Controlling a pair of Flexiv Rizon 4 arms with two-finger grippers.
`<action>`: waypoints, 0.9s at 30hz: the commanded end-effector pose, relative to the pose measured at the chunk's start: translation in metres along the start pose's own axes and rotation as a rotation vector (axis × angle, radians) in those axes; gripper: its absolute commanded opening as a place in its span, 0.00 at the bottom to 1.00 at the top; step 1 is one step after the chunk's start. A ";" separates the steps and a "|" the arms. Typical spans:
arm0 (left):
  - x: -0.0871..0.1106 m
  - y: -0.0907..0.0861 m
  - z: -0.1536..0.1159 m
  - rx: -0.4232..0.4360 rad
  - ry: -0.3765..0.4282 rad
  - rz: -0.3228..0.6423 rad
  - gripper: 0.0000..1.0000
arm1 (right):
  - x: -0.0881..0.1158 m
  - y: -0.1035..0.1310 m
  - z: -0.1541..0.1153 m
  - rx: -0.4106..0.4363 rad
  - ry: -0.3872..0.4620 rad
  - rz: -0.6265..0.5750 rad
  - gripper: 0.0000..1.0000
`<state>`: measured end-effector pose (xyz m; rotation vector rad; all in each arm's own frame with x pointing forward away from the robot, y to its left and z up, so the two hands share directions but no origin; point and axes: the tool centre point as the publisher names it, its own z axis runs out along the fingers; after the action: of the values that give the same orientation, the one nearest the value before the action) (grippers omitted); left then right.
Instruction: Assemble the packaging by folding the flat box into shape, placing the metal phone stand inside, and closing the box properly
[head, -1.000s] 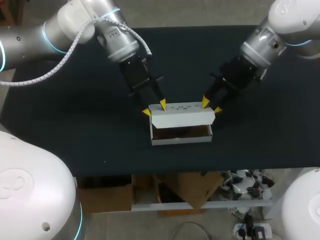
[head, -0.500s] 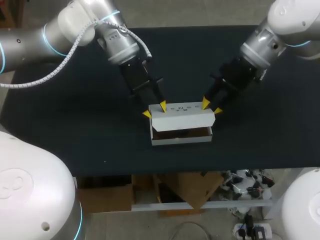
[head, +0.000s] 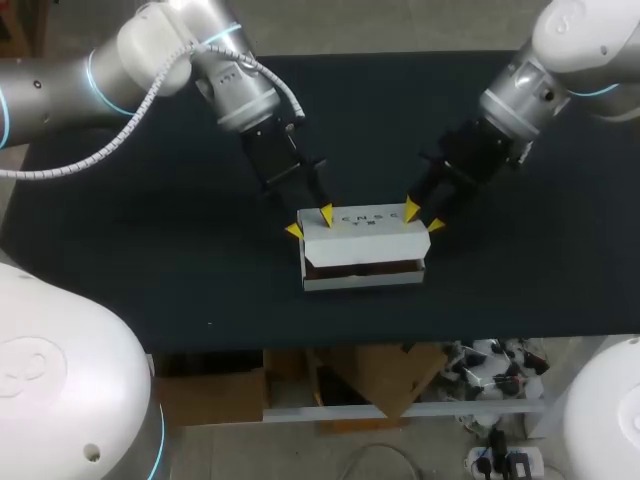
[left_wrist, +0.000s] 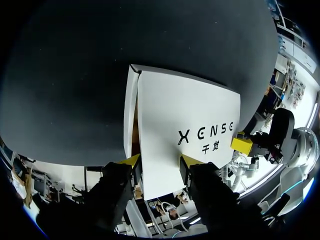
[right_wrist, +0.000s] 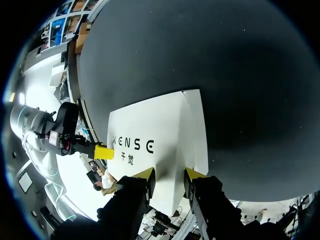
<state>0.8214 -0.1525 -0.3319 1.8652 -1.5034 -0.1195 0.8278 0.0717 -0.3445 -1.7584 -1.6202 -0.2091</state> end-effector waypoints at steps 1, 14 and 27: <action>0.002 -0.001 0.003 0.004 0.001 0.000 0.49 | 0.003 0.003 0.003 0.009 -0.002 0.001 0.39; 0.000 -0.003 0.003 0.012 0.001 -0.001 0.49 | 0.000 0.004 0.005 0.012 -0.007 0.007 0.39; -0.001 -0.004 0.004 0.017 -0.003 0.003 0.49 | -0.001 0.004 0.007 0.014 -0.007 0.008 0.39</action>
<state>0.8218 -0.1503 -0.3367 1.8744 -1.5127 -0.1098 0.8269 0.0720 -0.3501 -1.7615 -1.6159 -0.1926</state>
